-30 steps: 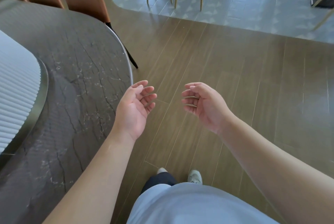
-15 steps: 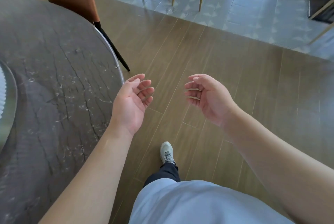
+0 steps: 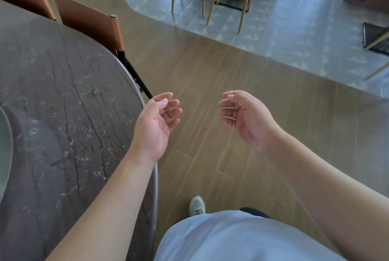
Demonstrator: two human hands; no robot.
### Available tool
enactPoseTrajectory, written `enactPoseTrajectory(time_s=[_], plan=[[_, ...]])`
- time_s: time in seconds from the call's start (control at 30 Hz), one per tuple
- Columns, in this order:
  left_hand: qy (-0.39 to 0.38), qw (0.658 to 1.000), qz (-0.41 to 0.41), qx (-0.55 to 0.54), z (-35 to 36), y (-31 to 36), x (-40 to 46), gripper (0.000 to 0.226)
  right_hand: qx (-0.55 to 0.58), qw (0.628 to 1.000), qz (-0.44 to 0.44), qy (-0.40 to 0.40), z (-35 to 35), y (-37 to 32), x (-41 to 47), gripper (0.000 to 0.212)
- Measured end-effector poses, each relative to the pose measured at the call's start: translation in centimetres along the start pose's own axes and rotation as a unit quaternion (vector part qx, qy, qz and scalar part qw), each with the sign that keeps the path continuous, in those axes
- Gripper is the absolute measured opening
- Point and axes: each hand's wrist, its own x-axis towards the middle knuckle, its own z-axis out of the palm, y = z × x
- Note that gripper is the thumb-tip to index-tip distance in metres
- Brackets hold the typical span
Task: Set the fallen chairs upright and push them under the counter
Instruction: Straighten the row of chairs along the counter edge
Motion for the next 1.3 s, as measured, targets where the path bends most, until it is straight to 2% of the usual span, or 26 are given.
enactPoseTrajectory(time_s=[0.27, 0.43, 0.67, 0.9, 1.1, 1.2, 1.3], plan=[[0.004, 1.000, 0.006, 0.016, 3.3, 1.9, 6.5, 0.023, 0.023, 1.000, 0.003, -0.018, -1.0, -2.6, 7.3, 0.020], [0.025, 0.999, 0.020, 0.025, 6.0, 2.4, 11.9, 0.023, 0.040, 0.998, 0.010, -0.055, -2.3, -5.3, 13.4, 0.017], [0.070, 0.996, 0.035, 0.050, 13.3, 3.4, 20.4, 0.023, 0.044, 0.993, 0.042, -0.098, -5.9, -11.1, 22.7, 0.021], [0.099, 0.993, 0.040, 0.053, 19.2, 2.8, 26.9, 0.025, 0.034, 0.990, 0.032, -0.132, -9.8, -16.7, 30.1, 0.022], [0.119, 0.991, 0.046, 0.039, 20.7, 3.4, 30.5, 0.026, 0.033, 0.989, 0.041, -0.137, -11.2, -18.5, 34.0, 0.021], [0.129, 0.990, 0.053, 0.030, 20.7, 3.9, 32.3, 0.025, 0.034, 0.988, 0.043, -0.142, -10.8, -19.3, 36.3, 0.016], [0.130, 0.989, 0.061, 0.019, 20.4, 4.3, 34.4, 0.024, 0.032, 0.987, 0.052, -0.147, -9.8, -20.3, 38.6, 0.019]])
